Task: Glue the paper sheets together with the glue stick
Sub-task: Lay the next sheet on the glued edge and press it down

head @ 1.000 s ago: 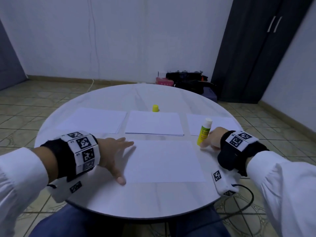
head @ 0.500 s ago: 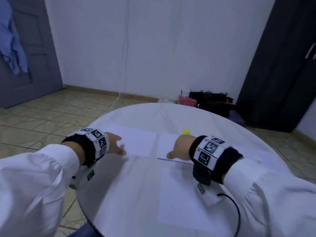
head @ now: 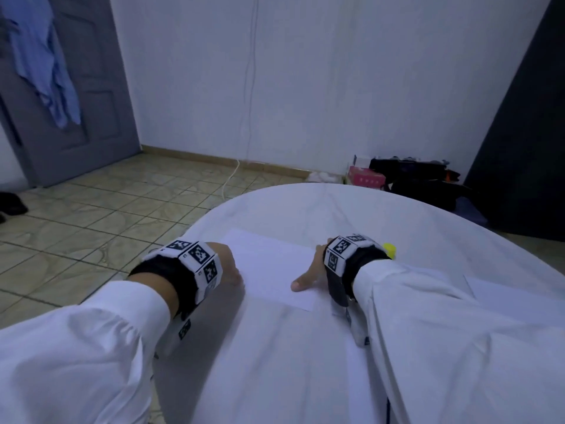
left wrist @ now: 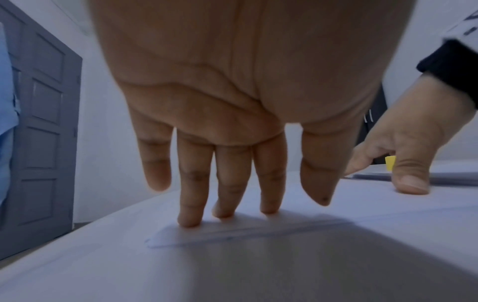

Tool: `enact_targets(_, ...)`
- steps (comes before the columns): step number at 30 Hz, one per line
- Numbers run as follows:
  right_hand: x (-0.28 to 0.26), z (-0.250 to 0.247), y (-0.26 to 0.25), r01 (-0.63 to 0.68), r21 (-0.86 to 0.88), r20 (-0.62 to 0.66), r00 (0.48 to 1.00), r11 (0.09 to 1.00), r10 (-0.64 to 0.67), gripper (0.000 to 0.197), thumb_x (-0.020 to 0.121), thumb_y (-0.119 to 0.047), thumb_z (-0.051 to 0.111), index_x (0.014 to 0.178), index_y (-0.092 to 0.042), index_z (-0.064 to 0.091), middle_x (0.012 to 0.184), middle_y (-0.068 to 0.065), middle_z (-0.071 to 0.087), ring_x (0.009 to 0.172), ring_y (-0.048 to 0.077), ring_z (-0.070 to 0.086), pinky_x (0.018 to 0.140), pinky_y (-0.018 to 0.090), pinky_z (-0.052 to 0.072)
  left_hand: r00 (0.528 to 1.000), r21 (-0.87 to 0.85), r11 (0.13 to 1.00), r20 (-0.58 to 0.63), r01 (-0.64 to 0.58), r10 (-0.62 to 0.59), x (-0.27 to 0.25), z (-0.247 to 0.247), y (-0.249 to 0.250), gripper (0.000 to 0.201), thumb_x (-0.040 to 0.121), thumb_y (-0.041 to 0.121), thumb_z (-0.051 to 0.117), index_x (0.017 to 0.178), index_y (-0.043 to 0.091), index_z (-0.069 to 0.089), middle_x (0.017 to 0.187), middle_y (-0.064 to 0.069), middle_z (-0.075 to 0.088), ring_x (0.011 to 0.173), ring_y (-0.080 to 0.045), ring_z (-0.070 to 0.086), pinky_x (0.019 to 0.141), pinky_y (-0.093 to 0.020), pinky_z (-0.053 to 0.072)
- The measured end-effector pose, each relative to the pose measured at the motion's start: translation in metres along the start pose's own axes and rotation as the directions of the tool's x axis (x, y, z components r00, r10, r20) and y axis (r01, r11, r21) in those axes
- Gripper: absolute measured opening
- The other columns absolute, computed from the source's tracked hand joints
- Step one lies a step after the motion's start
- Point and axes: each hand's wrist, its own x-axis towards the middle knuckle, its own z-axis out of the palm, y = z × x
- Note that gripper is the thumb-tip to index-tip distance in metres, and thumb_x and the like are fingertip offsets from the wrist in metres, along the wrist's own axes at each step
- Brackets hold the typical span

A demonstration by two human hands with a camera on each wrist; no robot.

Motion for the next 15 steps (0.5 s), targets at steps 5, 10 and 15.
enact_targets(5,0.003,0.002,-0.001,0.024,-0.036,0.029,0.999,0.999,-0.023,0.079,0.055,-0.083,0.06,0.109,-0.025,0.061,0.1,-0.001,0.057,0.088,0.025,0.052,0.078,0.032,0.041,0.992,-0.097,0.995,-0.128,-0.026,0.014,-0.042,-0.011,0.015,0.032,0.091,0.052,0.052,0.089,0.02,0.054,0.068,0.007,0.044,0.082,-0.014,0.05,0.073,-0.022,0.038)
enact_targets(10,-0.002,0.001,-0.008,0.039,0.055,-0.006,0.999,0.998,-0.038,0.064,0.055,-0.074,0.065,0.095,-0.025,0.057,0.082,-0.005,0.055,0.093,0.024,0.056,0.083,0.035,0.046,0.989,-0.121,0.992,-0.147,-0.03,0.012,-0.049,-0.007,0.021,0.031,0.097,0.043,0.046,0.087,0.014,0.051,0.072,0.003,0.044,0.065,-0.013,0.044,0.052,-0.02,0.028)
enact_targets(15,-0.023,-0.001,-0.019,0.002,0.395,-0.091,0.995,0.919,0.036,0.038,0.062,-0.046,0.075,0.075,-0.018,0.052,0.085,0.001,0.066,0.083,0.026,0.063,0.083,0.035,0.051,0.995,-0.157,0.983,-0.06,-0.093,0.084,-0.069,-0.006,0.009,0.041,0.095,0.043,0.051,0.126,0.017,0.059,0.129,-0.001,0.058,0.119,-0.019,0.053,0.092,-0.025,0.038)
